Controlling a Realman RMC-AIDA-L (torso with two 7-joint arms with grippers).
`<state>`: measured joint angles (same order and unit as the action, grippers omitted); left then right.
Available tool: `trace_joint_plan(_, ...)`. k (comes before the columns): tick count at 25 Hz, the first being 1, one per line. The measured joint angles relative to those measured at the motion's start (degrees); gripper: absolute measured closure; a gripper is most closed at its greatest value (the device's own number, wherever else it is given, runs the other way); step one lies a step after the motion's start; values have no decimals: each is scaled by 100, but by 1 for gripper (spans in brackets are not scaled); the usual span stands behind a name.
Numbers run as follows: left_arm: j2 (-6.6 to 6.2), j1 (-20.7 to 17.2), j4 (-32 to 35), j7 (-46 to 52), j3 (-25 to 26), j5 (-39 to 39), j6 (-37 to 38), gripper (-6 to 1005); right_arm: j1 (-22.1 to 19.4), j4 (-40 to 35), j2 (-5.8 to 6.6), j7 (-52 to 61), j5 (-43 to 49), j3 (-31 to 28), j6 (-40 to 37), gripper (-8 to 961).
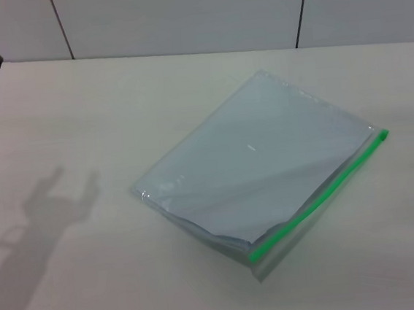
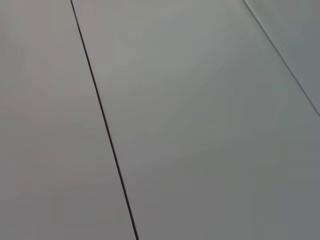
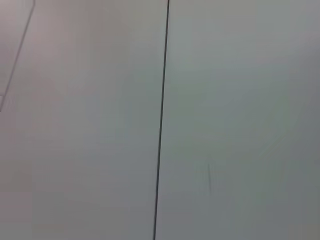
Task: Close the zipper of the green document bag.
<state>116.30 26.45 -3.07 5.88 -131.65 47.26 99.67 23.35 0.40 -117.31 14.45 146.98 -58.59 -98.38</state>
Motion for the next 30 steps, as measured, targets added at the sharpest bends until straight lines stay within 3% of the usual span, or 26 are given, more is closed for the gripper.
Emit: trace_joint_plan(30, -2, 53, 97, 282, -1, 53, 80, 348, -11, -5, 7, 5, 0, 237, -366, 119)
